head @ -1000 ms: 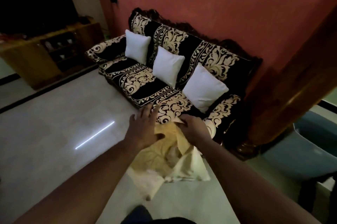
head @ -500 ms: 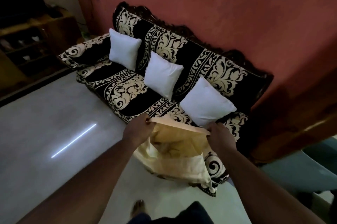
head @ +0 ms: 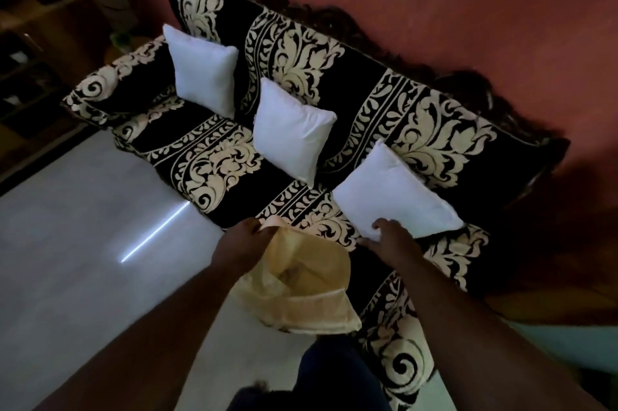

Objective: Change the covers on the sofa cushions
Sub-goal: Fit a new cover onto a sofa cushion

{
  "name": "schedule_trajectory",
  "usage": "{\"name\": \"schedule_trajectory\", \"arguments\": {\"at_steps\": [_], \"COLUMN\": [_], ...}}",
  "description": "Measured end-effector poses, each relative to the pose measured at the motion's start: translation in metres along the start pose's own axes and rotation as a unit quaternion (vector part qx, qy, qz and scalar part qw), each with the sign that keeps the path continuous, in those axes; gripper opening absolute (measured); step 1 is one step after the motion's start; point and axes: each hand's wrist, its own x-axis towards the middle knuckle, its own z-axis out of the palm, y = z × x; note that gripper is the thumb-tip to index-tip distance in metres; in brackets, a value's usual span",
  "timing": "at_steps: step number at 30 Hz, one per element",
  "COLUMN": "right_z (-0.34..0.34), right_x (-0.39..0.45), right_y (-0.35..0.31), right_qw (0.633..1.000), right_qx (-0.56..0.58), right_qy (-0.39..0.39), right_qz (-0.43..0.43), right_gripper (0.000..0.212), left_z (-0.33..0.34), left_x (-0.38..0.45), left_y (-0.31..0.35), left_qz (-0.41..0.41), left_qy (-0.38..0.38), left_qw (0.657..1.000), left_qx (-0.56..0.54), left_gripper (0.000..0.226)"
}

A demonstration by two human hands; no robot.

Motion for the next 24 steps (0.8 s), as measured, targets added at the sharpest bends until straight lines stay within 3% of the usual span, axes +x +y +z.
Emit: {"name": "schedule_trajectory", "arguments": {"at_steps": [4, 8, 11, 16, 19, 20, 22, 24], "right_z": [-0.019, -0.033, -0.036, -0.016, 0.012, 0.023, 0.041, 0.051], "right_x": [0.096, 0.183, 0.225, 0.255, 0.259, 0.258, 0.253, 0.244], "right_y": [0.021, 0.051, 0.067, 0.071, 0.069, 0.068, 0.061, 0.060], "right_qw": [0.997, 0.977, 0.982, 0.980, 0.980, 0.979, 0.982, 0.985], "right_qx": [-0.076, -0.205, -0.157, -0.122, -0.145, -0.150, -0.133, -0.118], "right_qy": [0.028, 0.032, 0.025, -0.011, 0.016, 0.025, 0.050, 0.067], "right_qz": [0.011, 0.046, 0.098, 0.154, 0.135, 0.133, 0.121, 0.110], "right_gripper": [0.077, 0.122, 0.150, 0.160, 0.146, 0.130, 0.079, 0.055], "left_z": [0.023, 0.038, 0.045, 0.053, 0.055, 0.057, 0.054, 0.054], "left_x": [0.061, 0.113, 0.134, 0.154, 0.157, 0.155, 0.150, 0.147], "left_y": [0.029, 0.036, 0.030, 0.012, 0.012, 0.015, 0.017, 0.023], "left_qz": [-0.055, -0.110, -0.140, -0.189, -0.204, -0.204, -0.199, -0.188], "left_qy": [-0.007, -0.005, 0.005, 0.032, 0.034, 0.038, 0.062, 0.075], "left_qw": [0.998, 0.992, 0.987, 0.978, 0.974, 0.974, 0.973, 0.973], "left_qx": [0.021, 0.057, 0.083, 0.087, 0.091, 0.088, 0.099, 0.110], "left_gripper": [0.047, 0.048, 0.049, 0.049, 0.049, 0.049, 0.053, 0.053]}}
